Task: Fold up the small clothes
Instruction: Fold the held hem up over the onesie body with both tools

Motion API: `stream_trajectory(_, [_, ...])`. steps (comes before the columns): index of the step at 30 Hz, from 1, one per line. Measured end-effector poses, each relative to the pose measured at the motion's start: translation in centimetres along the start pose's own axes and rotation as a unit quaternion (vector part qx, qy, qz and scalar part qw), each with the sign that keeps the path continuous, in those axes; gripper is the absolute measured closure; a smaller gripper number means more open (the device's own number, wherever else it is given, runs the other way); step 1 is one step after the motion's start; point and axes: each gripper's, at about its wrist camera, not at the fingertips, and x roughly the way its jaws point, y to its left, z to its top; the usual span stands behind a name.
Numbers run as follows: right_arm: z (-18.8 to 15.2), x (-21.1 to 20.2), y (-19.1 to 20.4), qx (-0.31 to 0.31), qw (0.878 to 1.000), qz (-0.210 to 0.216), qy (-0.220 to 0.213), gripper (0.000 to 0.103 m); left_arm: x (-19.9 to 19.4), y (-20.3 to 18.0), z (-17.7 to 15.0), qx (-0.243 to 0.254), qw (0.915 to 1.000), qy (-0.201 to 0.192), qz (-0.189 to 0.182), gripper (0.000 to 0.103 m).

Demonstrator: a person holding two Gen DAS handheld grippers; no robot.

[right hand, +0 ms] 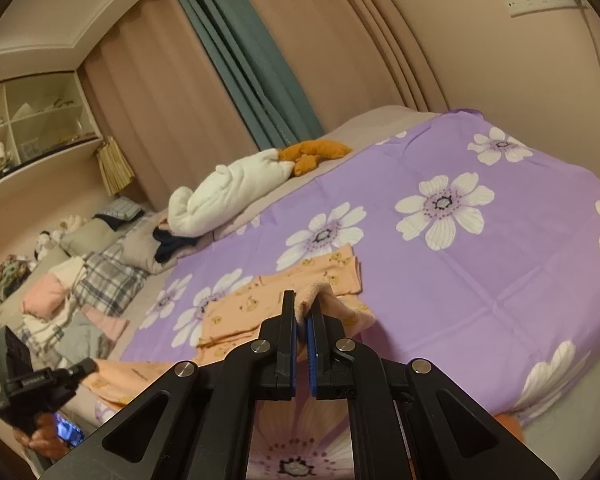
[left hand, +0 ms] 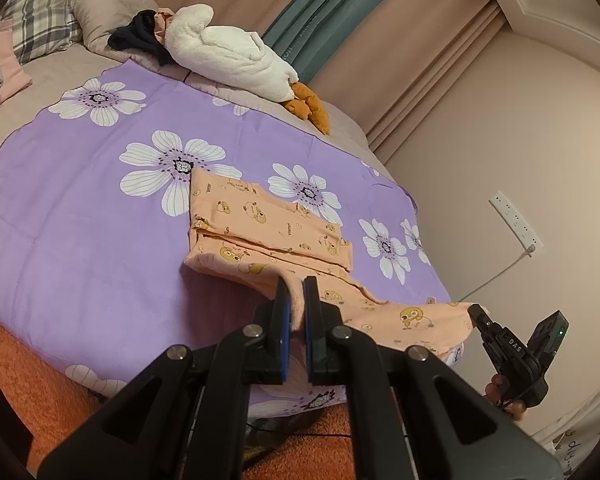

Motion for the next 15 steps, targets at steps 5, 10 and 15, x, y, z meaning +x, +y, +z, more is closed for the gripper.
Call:
stream_trajectory(5, [0.0,0.0,-0.1,-0.001,1.0,-0.005,0.001,0.097,0.5,0.6,-0.8,-0.008,0.9997,0.021,0.011,0.098])
stream_trajectory(10, [0.0,0.5,-0.2,0.001,1.0,-0.005,0.007,0.097,0.8,1.2,-1.4,-0.012,0.9992,0.032,0.023,0.098])
stream_trajectory(15, [0.5,1.3,-0.4,0.005,1.0,-0.007,0.01,0.097,1.5,1.3,-0.6,-0.012,0.9995,0.023,0.02,0.098])
